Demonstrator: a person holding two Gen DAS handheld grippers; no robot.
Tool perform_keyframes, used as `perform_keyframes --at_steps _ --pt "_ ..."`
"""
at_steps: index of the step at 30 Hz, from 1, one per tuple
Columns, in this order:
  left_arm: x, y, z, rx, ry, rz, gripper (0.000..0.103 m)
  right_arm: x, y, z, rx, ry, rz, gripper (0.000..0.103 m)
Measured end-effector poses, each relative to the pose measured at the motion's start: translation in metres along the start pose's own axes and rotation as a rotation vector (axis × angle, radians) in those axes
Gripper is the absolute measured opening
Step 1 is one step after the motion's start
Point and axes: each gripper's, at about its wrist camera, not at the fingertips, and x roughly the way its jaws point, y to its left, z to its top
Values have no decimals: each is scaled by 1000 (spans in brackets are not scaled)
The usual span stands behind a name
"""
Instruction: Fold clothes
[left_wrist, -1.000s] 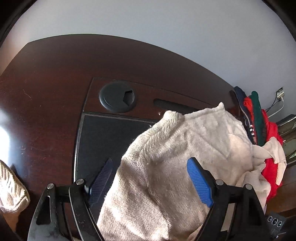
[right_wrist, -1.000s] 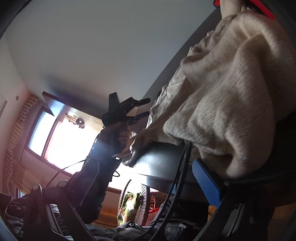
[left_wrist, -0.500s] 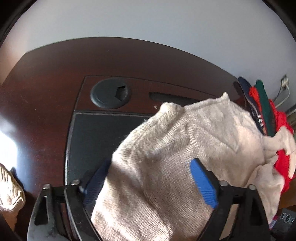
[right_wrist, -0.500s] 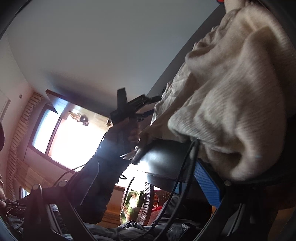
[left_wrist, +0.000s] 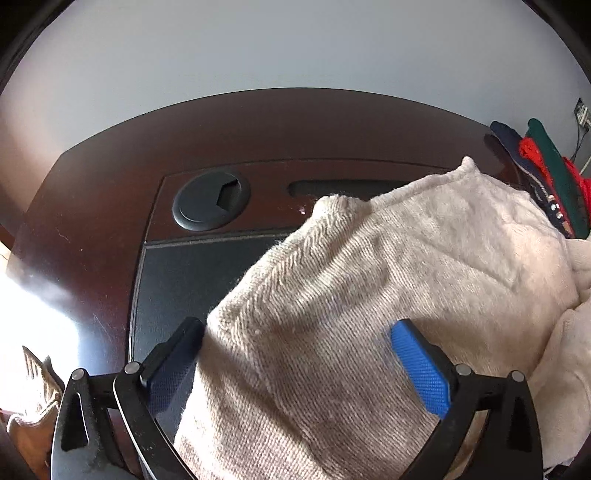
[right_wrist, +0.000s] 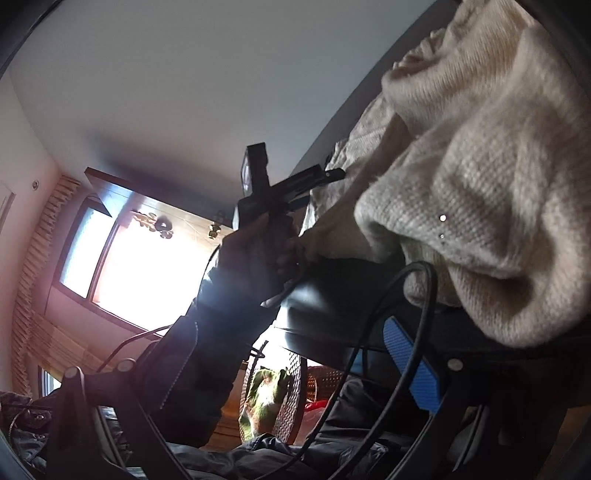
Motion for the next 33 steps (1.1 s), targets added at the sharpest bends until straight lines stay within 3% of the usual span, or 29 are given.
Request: perform_keyframes --at_steps 2,4,5,7,8,11,15,17,21,22,25,31,33 --pt "-1 4 3 -10 -2 -4 100 -3 3 -2 -7 -8 -6 103" --pt "-9 13 4 -52 -33 -11 33 -4 5 -3 -15 -15 -13 103" --pt "-15 21 5 -86 -52 -19 13 -5 7 -2 -25 -21 -21 103" --pt "-24 49 6 -220 -75 -32 12 -9 13 0 -50 -35 -37 103" --pt "-31 56 3 -230 -109 -20 11 -13 17 3 -73 -48 -50 103" --pt "-51 66 -9 -194 -194 24 11 -36 37 23 -177 -101 -104 103" --pt "-54 74 -27 -169 -177 -25 11 -68 69 80 -338 -167 -210 103" --pt "-55 80 -31 -183 -185 -28 11 -73 81 112 -413 -181 -297 103" --pt "-55 83 -34 -234 -204 -32 11 -44 82 176 -585 -201 -565 103" --pt "-53 77 -34 -238 -203 -35 11 -29 77 190 -626 -175 -615 103" --pt "-51 68 -38 -257 -201 -51 11 26 49 232 -668 10 -736 103" --pt "-55 84 -51 -319 -177 -120 12 99 -2 287 -502 267 -669 103" --pt "-61 83 -54 -301 -188 -130 12 108 -11 296 -438 301 -640 103"
